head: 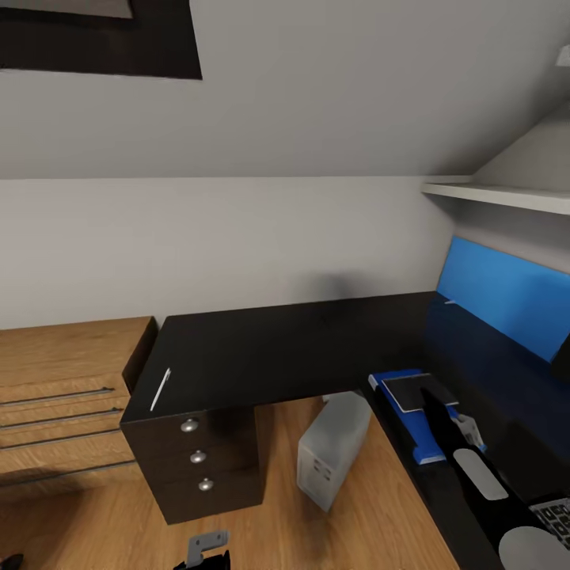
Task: In the bedroom, organize the workspace by keeping the computer under the desk, ensuring the monitor is on the desk, placing the keyboard on the desk next to the monitor, placing the mouse on the desk next to the keyboard, moving the folder from the swivel chair onto the desk next to the mouse, stacking the notebook on top of the folder with the pen on top of the notebook, and positioning the swivel chair next to the desk.
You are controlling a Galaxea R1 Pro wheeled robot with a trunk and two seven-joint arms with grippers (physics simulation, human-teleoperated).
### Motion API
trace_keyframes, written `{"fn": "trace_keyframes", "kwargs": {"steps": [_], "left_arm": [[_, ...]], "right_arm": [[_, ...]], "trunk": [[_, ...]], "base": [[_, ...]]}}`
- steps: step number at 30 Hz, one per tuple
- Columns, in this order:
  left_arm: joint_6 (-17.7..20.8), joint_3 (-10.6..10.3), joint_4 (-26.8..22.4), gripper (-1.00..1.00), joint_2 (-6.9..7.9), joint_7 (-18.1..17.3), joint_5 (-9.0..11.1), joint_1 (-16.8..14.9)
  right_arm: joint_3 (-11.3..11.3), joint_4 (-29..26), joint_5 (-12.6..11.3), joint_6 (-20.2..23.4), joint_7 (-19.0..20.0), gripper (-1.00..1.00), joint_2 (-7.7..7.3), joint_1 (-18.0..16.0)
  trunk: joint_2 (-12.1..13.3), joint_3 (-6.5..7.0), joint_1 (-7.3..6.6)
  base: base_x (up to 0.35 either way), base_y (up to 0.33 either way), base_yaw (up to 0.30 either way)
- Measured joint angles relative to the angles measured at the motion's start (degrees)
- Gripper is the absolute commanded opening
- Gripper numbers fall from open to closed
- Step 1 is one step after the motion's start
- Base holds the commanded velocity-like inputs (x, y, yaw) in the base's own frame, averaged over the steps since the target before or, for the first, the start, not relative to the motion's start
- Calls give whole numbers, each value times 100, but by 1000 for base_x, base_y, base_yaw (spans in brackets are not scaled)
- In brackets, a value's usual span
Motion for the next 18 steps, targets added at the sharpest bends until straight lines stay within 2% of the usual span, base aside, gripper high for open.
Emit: {"fn": "trace_keyframes", "kwargs": {"steps": [6, 9, 13, 14, 15, 18], "left_arm": [[-17, 0, 0, 100, -1, 1, -10, 0], [-15, 2, 0, 100, -2, 7, -9, 0], [-11, -3, 0, 100, -2, 13, -5, 0], [-5, -5, 1, 100, -5, 17, -3, 0], [-1, -5, 0, 100, -6, 20, -3, 0], [10, -6, 1, 100, -5, 26, 0, 0]], "right_arm": [[41, -92, 22, -14, 10, 100, 5, 0], [70, -230, 101, -13, -30, 100, 7, 0], [418, -635, 625, 4, -350, 100, 20, 0], [607, -770, 868, 4, -524, 100, 22, 0], [710, -835, 999, 4, -627, 100, 24, 0], [1339, -1168, 1738, 5, -1439, 100, 94, 1]], "trunk": [[0, 0, 0], [119, 53, -66], [279, 125, -154], [320, 143, -176], [360, 161, -198], [480, 215, -264]], "base": [[-146, 0, 0], [-25, 0, 0], [-8, 0, 0], [-3, 0, 0], [-2, 0, 0], [0, 0, 0]]}}
